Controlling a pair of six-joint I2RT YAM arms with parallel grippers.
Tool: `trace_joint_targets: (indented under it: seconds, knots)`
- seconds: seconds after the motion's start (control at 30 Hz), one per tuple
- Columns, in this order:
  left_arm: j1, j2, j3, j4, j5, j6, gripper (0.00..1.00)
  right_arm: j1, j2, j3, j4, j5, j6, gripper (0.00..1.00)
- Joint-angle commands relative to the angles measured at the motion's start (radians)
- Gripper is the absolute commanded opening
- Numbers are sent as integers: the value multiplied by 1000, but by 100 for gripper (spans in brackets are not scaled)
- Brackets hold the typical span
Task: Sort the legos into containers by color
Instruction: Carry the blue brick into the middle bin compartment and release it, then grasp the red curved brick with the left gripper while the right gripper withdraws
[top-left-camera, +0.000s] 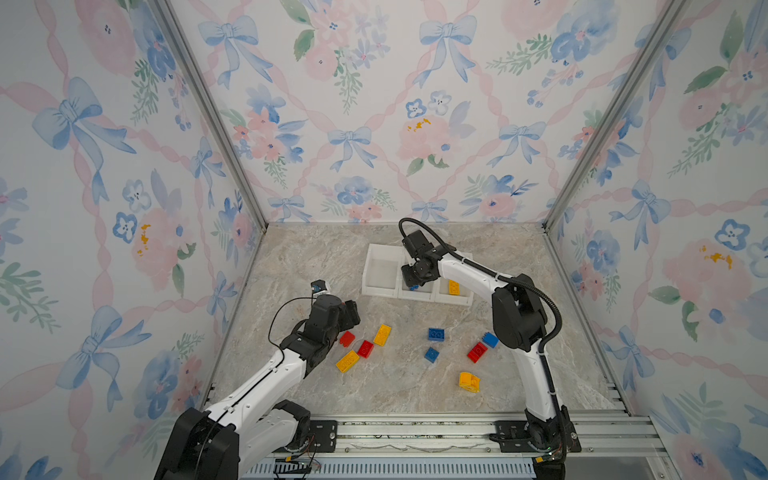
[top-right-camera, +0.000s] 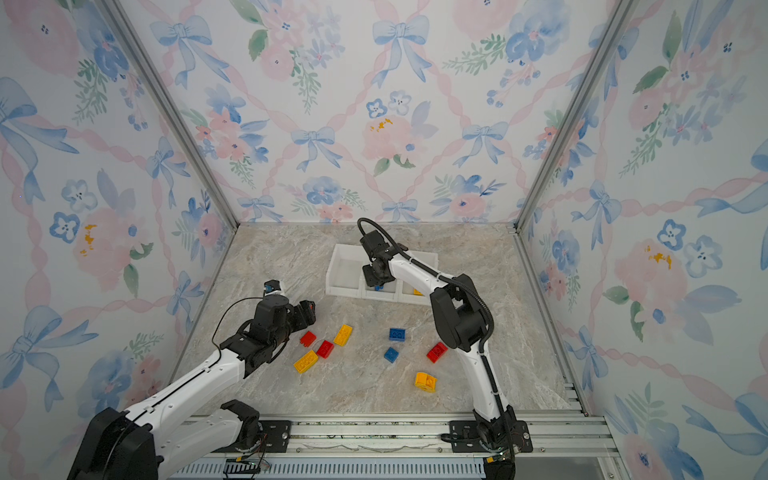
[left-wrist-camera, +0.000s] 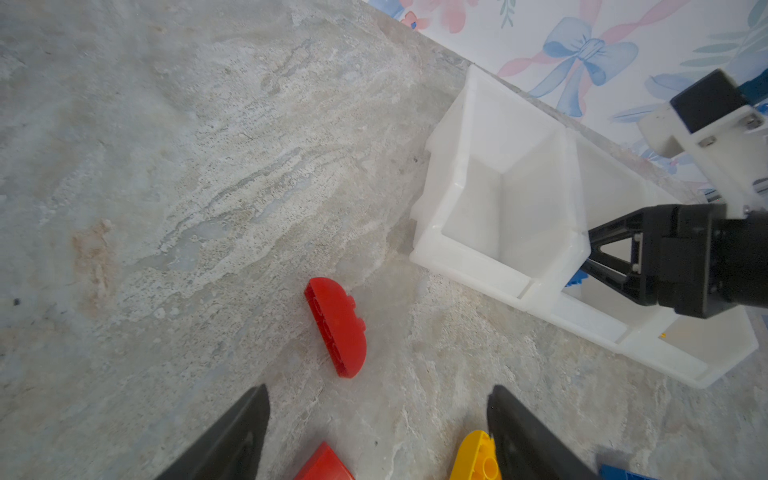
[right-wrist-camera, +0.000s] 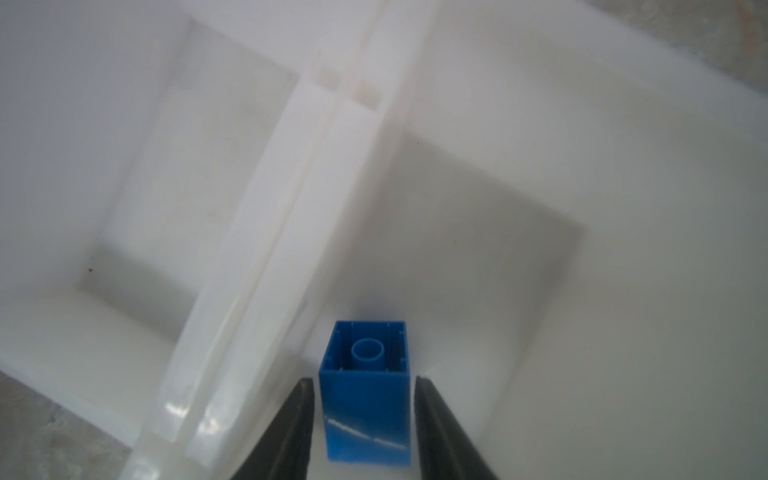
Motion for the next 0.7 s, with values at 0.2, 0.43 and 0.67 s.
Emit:
trace_joint_targets:
  seconds: [0.2,0.43,0.67]
  knots:
    - [12,54,45,-39,2,1,84,-7,-98,-38,-27,-5,9,54]
    - [13,150,170,-205,-30,-9,80,-10,-201,-93,-32,-17,10,60]
    - [15,251,306,-345,-36,-22,77,-21,-311,-172,-48,-35,5,68]
